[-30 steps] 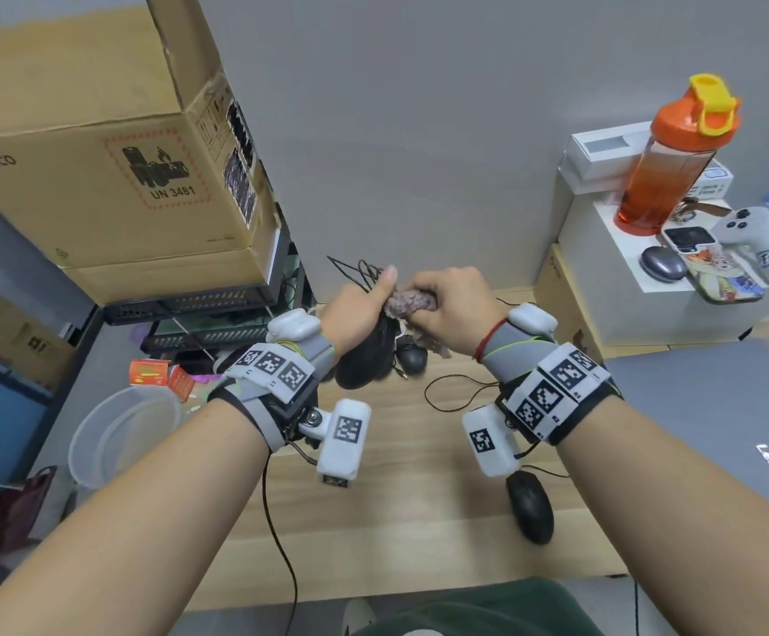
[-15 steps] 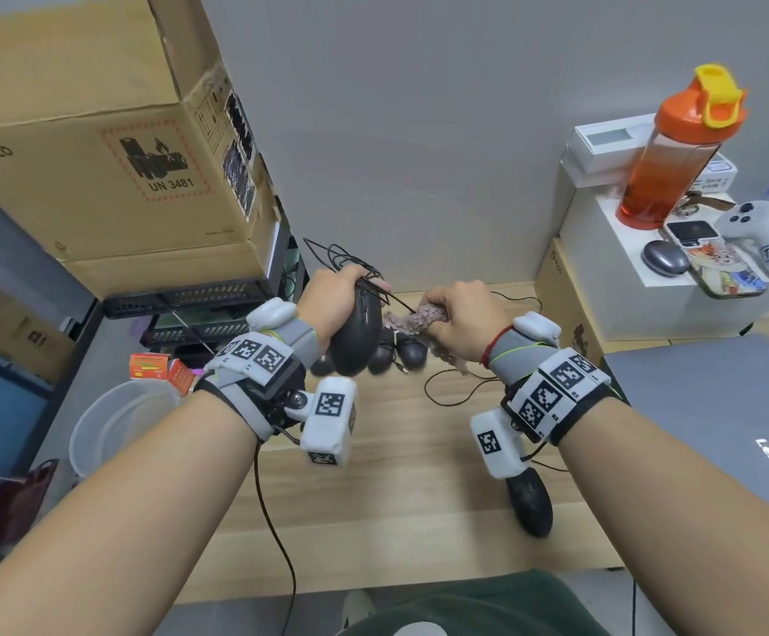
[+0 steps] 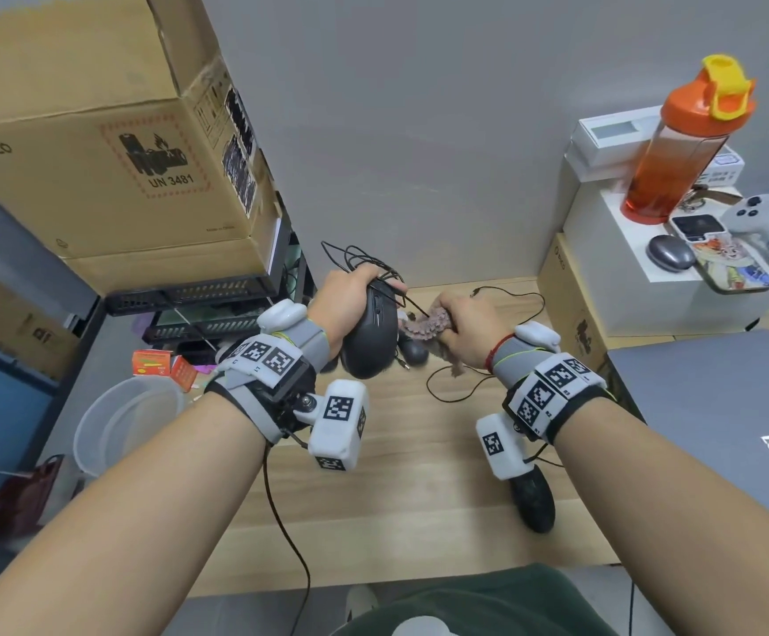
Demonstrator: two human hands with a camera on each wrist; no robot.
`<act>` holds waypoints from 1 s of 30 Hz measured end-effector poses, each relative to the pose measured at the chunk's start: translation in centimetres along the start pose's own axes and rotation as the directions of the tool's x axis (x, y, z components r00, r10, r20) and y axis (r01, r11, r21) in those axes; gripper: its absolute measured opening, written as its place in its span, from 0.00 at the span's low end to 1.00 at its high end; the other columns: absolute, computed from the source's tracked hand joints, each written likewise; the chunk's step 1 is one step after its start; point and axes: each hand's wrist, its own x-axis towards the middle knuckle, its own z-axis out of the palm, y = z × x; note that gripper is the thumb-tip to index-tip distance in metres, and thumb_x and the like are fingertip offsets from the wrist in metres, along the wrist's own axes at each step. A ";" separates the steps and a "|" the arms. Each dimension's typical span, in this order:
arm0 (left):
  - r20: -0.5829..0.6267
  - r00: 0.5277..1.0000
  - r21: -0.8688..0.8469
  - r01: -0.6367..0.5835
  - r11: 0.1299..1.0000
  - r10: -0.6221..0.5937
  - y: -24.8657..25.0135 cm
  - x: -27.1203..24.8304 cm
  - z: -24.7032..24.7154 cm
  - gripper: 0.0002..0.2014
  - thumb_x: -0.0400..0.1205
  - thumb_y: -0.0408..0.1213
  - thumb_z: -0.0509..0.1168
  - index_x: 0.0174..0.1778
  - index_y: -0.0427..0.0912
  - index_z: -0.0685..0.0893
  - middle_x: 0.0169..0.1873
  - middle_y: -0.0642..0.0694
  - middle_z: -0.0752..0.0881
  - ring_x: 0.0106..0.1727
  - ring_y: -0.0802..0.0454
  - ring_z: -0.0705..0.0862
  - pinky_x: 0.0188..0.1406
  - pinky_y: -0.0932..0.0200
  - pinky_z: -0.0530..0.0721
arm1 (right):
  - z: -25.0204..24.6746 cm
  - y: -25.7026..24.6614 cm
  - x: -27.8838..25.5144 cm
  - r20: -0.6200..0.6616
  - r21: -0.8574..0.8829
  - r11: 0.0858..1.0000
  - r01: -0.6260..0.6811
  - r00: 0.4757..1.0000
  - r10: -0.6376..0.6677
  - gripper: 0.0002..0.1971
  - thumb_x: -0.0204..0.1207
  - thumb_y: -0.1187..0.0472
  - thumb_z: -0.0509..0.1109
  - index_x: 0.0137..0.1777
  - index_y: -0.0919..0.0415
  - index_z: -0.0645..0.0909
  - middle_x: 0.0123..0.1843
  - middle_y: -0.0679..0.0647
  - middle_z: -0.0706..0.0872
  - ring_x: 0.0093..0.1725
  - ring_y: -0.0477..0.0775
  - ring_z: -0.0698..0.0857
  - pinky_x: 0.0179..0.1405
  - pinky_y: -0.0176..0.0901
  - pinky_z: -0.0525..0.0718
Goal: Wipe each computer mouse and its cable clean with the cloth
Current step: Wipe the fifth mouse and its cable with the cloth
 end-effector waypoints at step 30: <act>-0.052 0.998 0.077 0.043 0.996 -0.040 -0.4 0.7 -0.3 0.21 0.84 0.48 0.58 0.42 0.44 0.96 0.40 0.38 0.93 0.49 0.28 0.88 0.67 0.30 0.83 | 1.4 3.7 -0.9 -0.032 0.275 0.961 0.017 0.999 -0.009 0.17 0.70 0.73 0.67 0.47 0.49 0.87 0.41 0.47 0.89 0.48 0.52 0.85 0.47 0.35 0.76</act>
